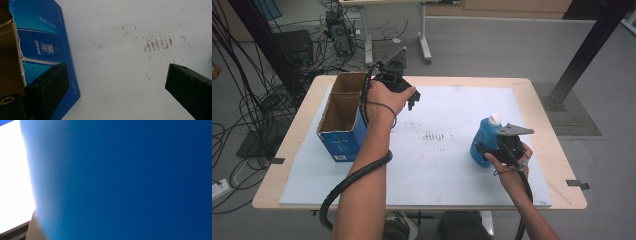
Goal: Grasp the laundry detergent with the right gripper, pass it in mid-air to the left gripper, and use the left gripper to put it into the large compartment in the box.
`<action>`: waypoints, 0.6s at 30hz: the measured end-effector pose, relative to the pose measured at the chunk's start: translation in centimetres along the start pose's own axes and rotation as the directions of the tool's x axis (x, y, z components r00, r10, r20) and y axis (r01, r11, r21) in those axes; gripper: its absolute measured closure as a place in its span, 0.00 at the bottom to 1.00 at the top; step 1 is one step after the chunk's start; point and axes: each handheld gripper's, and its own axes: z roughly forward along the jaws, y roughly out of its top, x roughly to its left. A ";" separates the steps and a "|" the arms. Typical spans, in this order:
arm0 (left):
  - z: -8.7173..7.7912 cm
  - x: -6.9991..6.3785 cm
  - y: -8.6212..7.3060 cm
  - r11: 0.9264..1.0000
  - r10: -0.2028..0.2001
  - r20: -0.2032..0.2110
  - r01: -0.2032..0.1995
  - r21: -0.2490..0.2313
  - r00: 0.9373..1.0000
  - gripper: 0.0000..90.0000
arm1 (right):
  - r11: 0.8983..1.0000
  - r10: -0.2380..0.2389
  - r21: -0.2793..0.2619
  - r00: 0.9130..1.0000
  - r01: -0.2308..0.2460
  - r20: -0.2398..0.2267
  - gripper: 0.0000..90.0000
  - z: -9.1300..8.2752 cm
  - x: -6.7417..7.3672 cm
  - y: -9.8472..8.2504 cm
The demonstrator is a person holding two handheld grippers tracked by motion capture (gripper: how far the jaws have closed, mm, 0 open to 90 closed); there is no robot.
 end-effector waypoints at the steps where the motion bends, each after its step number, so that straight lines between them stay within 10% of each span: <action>1: 0.0 0.0 0.0 1.000 0.001 -0.002 -0.001 0.001 1.000 0.06 | 1.000 0.001 0.001 1.000 -0.001 0.000 0.33 0.0 0.0 0.0; 18: 0.0 0.0 0.0 1.000 0.001 -0.003 -0.001 0.000 1.000 0.06 | 1.000 -0.003 -0.005 1.000 0.003 -0.010 0.46 0.2 0.0 -0.2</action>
